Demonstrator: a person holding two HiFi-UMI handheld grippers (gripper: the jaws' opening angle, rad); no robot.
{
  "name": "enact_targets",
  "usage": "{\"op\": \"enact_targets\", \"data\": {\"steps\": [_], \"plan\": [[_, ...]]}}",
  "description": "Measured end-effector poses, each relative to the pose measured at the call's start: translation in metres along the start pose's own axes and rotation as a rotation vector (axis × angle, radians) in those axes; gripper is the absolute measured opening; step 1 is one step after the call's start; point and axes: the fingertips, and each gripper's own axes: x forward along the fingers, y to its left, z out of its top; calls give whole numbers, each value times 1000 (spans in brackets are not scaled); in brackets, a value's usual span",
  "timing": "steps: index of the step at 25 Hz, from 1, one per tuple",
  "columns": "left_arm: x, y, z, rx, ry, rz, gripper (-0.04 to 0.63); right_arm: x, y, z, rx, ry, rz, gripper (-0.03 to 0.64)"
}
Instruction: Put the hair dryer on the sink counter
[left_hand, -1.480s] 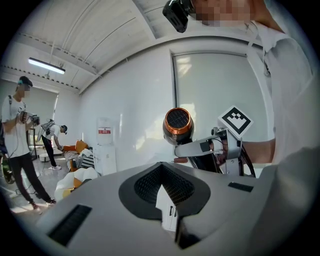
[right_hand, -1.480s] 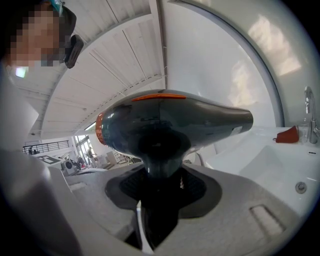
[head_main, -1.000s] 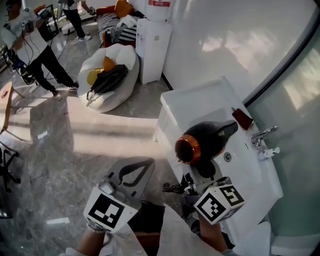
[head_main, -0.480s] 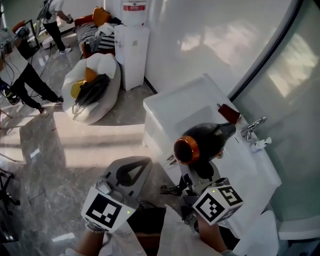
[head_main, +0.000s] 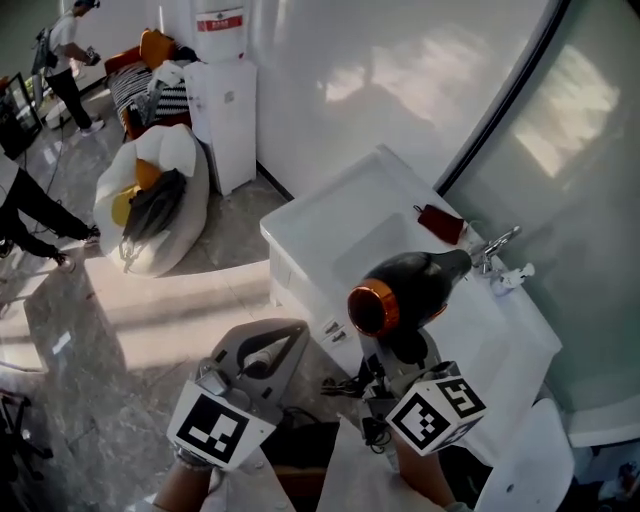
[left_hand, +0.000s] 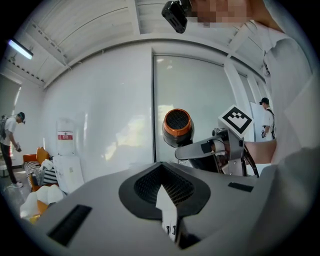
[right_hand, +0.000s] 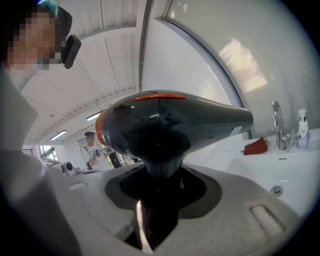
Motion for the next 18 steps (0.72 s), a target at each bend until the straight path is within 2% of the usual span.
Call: {"op": "enact_targets", "data": {"steps": [12,18], "plan": [[70,69,11,1,35,-131,2,68,-30,29,53,-18,-120,166],[105,91,17,22,47,-227,2,94,-47,44,76,-35,-192,166]]}}
